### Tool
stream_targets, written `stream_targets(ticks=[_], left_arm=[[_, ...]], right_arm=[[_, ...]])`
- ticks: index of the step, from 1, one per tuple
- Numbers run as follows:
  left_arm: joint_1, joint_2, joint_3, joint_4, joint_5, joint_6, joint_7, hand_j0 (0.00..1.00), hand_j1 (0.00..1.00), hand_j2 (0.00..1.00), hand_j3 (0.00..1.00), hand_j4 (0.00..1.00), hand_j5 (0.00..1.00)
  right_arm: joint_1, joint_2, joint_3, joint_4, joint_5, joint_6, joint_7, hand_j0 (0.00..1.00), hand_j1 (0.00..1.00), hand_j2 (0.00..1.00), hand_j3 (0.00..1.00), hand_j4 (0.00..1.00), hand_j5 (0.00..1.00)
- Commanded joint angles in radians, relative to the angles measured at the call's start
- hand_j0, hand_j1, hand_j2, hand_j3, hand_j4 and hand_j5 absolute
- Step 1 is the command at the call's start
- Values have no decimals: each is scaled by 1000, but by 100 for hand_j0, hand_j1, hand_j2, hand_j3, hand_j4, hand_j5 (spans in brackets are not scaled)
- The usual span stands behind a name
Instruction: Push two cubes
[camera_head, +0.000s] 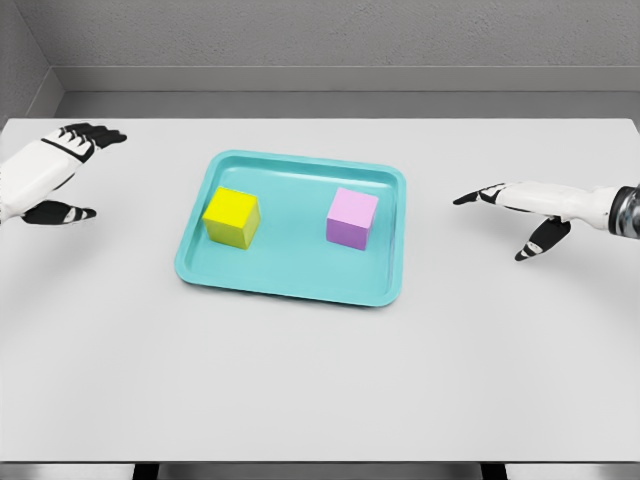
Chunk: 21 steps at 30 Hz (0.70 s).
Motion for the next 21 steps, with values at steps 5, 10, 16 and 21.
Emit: stream_targets(ticks=[5, 10, 16, 21], left_arm=[[-22, -50, -30, 4, -70, 0, -162, 88, 88, 88, 88, 88, 88], [-28, -36, -31, -33, -64, 0, -170, 64, 64, 64, 64, 64, 64], [-87, -50, -48, 53, -73, 0, -219, 67, 67, 67, 67, 67, 67], [-112, -78, -68, 48, -66, 0, -284, 67, 67, 67, 67, 67, 67]], right_arm=[[-57, -20, 77, 0, -4, -6, 0, 100, 100, 100, 100, 100, 100], [-94, -5, 117, 1, 2, 0, 0, 100, 100, 100, 100, 100, 100], [-117, 9, 134, -9, 20, -4, 0, 36, 36, 36, 36, 36, 36], [-137, 38, 133, -34, 29, -6, 0, 12, 12, 12, 12, 12, 12]])
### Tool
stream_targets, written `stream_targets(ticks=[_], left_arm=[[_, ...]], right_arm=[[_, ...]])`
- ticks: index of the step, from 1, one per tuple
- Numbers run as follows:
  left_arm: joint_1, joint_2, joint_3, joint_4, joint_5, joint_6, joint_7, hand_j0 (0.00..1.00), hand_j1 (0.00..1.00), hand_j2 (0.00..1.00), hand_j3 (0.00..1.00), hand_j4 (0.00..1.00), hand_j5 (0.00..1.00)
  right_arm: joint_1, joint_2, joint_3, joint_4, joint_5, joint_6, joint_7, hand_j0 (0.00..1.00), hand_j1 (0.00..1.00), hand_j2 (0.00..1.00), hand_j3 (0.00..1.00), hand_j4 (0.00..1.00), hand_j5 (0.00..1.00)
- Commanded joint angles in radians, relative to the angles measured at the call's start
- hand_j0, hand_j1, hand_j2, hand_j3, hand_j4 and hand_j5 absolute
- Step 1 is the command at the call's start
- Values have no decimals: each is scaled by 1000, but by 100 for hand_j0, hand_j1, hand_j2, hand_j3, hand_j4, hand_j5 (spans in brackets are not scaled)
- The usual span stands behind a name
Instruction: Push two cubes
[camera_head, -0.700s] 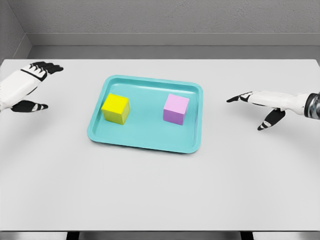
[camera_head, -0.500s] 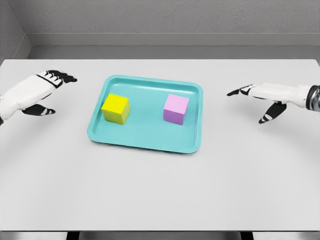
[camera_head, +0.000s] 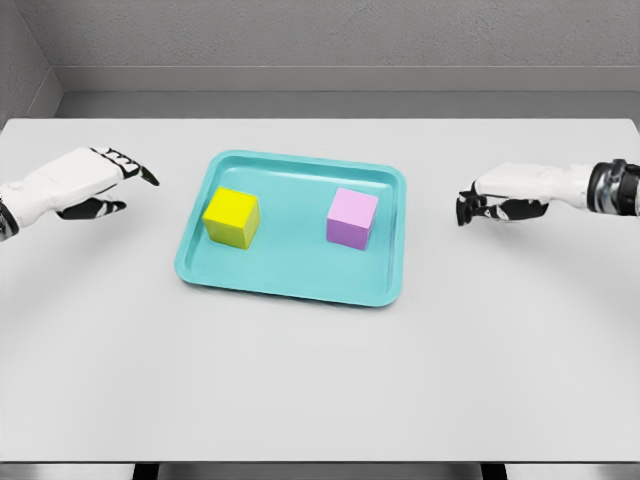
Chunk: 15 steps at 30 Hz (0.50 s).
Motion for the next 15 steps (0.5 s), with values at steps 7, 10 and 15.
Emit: stream_targets(ticks=[7, 10, 15], left_arm=[[-2, -64, -32, -15, 2, 2, -30, 66, 66, 66, 66, 66, 66], [-2, -64, -30, -10, 4, 2, -35, 66, 66, 66, 66, 66, 66], [-17, -66, -28, 11, 4, 2, -35, 66, 66, 66, 66, 66, 66]], right_arm=[[-49, 95, 43, -6, 184, 1, 0, 12, 12, 12, 12, 12, 12], [-81, 126, 114, -2, 207, 2, 0, 12, 12, 12, 12, 12, 12], [-115, 164, 166, -2, 241, 2, 0, 12, 12, 12, 12, 12, 12]])
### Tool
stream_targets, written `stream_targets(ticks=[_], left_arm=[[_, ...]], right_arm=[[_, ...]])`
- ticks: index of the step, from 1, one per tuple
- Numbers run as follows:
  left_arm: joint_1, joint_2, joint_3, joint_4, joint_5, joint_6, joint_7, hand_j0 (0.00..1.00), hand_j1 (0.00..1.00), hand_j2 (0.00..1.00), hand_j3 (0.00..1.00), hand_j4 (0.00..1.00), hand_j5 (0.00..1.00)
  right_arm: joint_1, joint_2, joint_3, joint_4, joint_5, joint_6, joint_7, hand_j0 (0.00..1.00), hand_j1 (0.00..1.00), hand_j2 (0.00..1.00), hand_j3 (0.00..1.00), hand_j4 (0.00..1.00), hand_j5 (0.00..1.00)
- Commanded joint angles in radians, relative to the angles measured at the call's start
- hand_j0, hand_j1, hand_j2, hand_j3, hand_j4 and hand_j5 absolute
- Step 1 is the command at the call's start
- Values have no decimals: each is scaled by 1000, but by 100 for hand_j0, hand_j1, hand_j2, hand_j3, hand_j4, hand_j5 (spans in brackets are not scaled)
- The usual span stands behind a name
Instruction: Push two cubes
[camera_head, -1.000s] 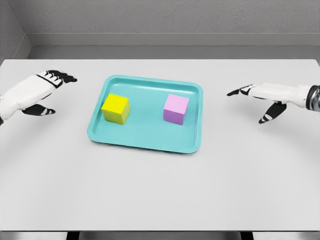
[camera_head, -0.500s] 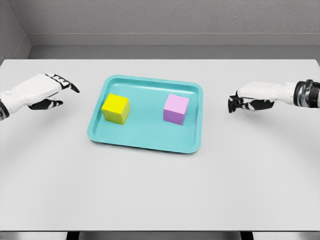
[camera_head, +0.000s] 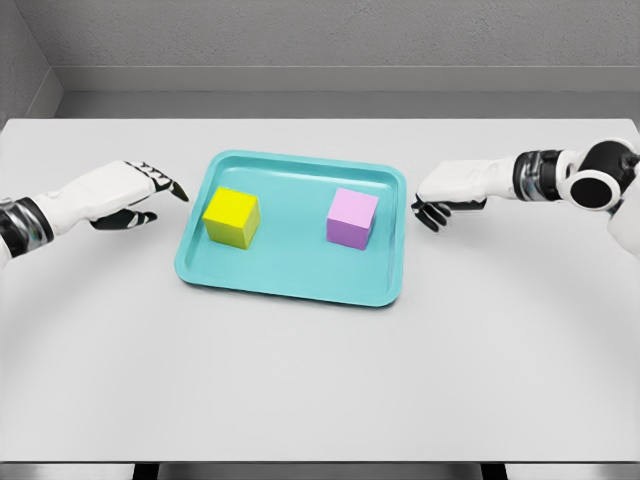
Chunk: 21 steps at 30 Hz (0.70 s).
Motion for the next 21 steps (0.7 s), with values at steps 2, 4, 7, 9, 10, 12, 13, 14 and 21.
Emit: stream_targets(ticks=[2, 4, 7, 9, 10, 12, 13, 14, 21], left_arm=[[-2, -3, -1, 11, 6, 2, 0, 66, 66, 66, 66, 66, 66], [-12, -23, -2, 18, 5, 2, -2, 66, 66, 66, 66, 66, 66], [-12, -34, -16, 18, 5, 2, -8, 66, 66, 66, 66, 66, 66], [-12, -35, -22, 29, 3, 2, -16, 66, 66, 66, 66, 66, 66], [-14, -41, -24, 43, 0, 2, -20, 66, 66, 66, 66, 66, 66], [-15, -43, -22, 48, 0, 2, -25, 66, 66, 66, 66, 66, 66], [-15, -43, -22, 48, 2, 2, -25, 66, 66, 66, 66, 66, 66], [-15, -43, -22, 48, 2, 2, -25, 66, 66, 66, 66, 66, 66], [-32, -44, -22, 84, 3, 2, -25, 66, 66, 66, 66, 66, 66]], right_arm=[[-5, 29, 34, 1, 10, 2, 0, 12, 12, 12, 12, 12, 12], [-15, 44, 45, 1, 10, 2, 0, 12, 12, 12, 12, 12, 12], [-32, 49, 76, 1, 10, 4, 0, 12, 12, 12, 12, 12, 12], [-40, 52, 79, 1, 10, 2, 0, 12, 12, 12, 12, 12, 12], [-40, 55, 79, 1, 10, 2, 0, 12, 12, 12, 12, 12, 12], [-41, 55, 86, 2, 10, 2, 0, 12, 12, 12, 12, 12, 12], [-41, 56, 86, 2, 10, 2, 0, 12, 12, 12, 12, 12, 12], [-41, 56, 86, 4, 10, 2, 0, 12, 12, 12, 12, 12, 12], [-49, 72, 100, 21, 22, 6, 0, 12, 12, 12, 12, 12, 12]])
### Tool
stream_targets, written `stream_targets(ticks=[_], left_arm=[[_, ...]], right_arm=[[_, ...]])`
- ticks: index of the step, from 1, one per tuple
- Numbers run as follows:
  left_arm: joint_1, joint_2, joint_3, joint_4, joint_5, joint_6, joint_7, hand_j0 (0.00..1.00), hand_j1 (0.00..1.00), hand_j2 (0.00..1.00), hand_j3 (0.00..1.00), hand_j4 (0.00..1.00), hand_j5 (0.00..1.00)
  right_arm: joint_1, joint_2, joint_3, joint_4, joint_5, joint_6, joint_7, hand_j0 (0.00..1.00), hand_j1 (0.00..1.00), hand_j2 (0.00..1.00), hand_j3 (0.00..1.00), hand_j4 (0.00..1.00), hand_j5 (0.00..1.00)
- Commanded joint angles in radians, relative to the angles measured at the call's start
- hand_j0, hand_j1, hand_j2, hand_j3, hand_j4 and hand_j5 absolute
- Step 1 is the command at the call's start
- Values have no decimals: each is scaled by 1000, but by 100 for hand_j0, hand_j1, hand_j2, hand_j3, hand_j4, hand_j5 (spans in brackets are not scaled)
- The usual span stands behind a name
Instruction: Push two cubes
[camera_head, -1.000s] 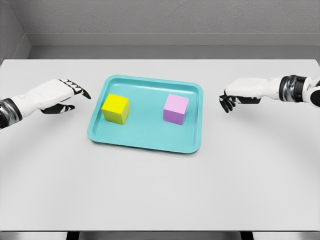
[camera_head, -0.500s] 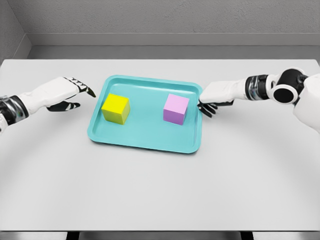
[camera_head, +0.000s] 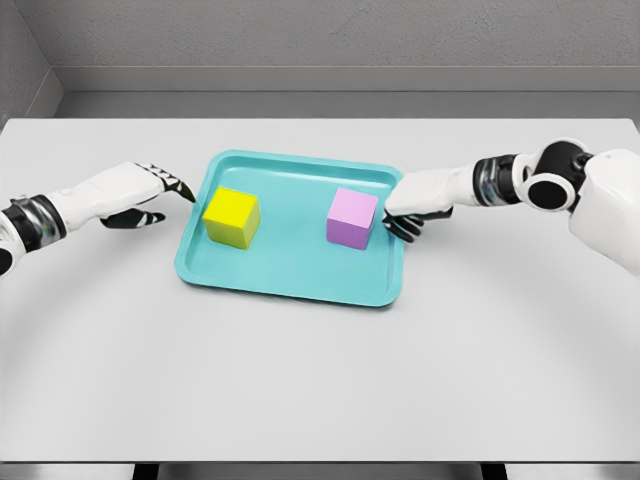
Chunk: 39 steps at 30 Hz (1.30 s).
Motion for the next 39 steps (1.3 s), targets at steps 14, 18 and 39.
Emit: stream_targets(ticks=[14, 18, 39], left_arm=[[-8, -5, -1, -23, 11, 2, 1, 65, 65, 65, 65, 65, 65], [-8, -13, -1, -18, 9, 2, 1, 65, 65, 65, 65, 65, 65], [-5, -1, -47, -80, 14, 2, 4, 64, 64, 64, 64, 64, 64]], right_arm=[[-20, 61, 24, 82, 5, 2, 0, 12, 12, 12, 12, 12, 12], [-21, 67, 24, 91, 6, 2, 0, 12, 12, 12, 12, 12, 12], [-43, 95, 23, 105, 6, 5, 0, 12, 12, 12, 12, 12, 12]])
